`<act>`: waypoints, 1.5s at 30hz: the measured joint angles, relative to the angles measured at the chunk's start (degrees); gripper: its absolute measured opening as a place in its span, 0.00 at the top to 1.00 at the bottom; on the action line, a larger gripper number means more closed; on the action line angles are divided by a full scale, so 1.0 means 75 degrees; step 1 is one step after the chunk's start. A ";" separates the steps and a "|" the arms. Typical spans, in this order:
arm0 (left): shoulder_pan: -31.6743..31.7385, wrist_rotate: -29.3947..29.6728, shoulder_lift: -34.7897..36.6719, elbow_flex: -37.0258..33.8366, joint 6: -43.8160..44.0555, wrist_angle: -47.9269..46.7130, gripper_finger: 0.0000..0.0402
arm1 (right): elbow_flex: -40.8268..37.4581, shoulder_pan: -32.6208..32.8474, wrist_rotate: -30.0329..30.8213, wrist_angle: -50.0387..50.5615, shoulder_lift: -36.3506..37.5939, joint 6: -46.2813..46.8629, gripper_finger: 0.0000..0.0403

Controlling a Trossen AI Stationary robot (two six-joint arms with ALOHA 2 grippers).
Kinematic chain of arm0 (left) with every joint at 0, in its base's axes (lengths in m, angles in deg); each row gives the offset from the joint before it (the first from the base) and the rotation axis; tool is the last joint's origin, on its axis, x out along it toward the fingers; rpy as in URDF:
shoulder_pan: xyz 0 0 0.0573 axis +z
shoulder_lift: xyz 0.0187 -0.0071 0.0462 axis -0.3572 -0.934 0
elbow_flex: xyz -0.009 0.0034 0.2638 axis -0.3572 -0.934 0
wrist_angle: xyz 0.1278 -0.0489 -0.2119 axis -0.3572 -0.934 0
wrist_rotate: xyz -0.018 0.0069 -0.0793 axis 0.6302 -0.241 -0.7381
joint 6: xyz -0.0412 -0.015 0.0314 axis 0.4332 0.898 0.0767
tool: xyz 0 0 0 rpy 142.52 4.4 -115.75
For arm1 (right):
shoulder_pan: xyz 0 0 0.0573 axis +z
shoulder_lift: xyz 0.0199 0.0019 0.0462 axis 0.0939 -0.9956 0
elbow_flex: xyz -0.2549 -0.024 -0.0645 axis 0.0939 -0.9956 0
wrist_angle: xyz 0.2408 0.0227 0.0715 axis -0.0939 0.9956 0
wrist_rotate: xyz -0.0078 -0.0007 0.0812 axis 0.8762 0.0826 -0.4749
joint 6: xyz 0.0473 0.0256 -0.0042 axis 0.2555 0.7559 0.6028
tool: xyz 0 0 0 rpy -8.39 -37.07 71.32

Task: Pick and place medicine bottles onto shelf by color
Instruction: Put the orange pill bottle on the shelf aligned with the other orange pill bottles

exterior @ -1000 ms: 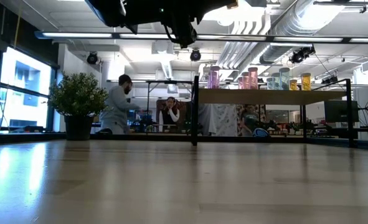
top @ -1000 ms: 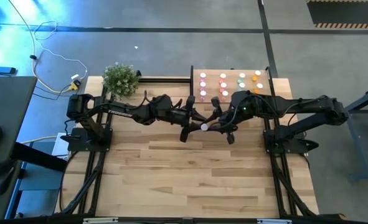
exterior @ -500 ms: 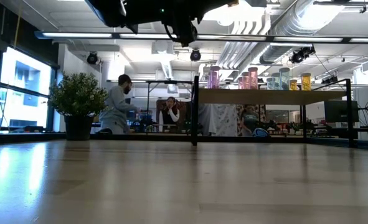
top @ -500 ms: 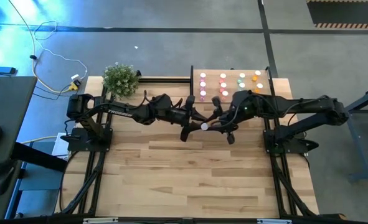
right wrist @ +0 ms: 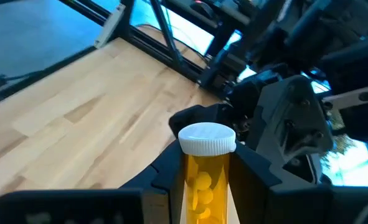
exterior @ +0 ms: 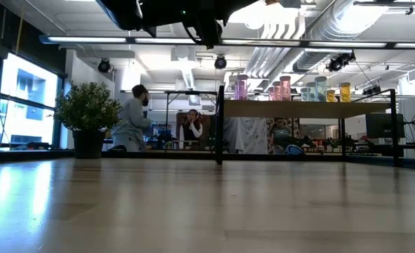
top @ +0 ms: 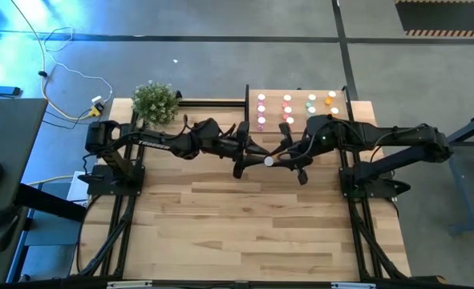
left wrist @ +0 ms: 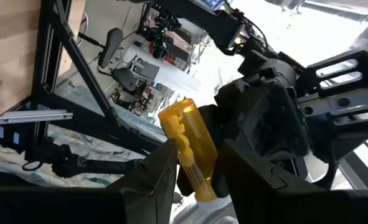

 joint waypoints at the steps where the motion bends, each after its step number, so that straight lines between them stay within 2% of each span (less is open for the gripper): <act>1: 0.0011 0.0012 0.0000 0.0000 -0.0010 0.0006 0.71 | 0.0000 -0.0003 0.0086 0.0008 0.0011 0.0008 0.77; 14: 0.0166 -0.0320 0.0000 0.0000 -0.0574 -0.0056 0.71 | -0.0003 -0.0017 0.0418 0.0135 0.0400 0.0393 0.77; 23: 0.0555 -0.0318 0.0000 0.0000 -0.1901 -0.0064 0.71 | -0.0003 -0.0015 0.1569 0.0175 0.1252 0.1114 0.77; 28: 0.0838 -0.0283 0.0000 -0.0001 -0.3062 -0.0061 0.71 | -0.0003 -0.0015 0.2722 0.0193 0.1705 0.1864 0.77; 36: 0.1194 -0.0200 -0.0005 -0.0006 -0.4637 0.0011 0.71 | 0.0000 -0.0015 0.4964 0.0333 0.2184 0.3853 0.77; 45: 0.1562 -0.0396 -0.0012 -0.0012 -0.6161 0.1196 0.71 | 0.0010 -0.0017 0.7607 0.1342 0.2297 0.6429 0.77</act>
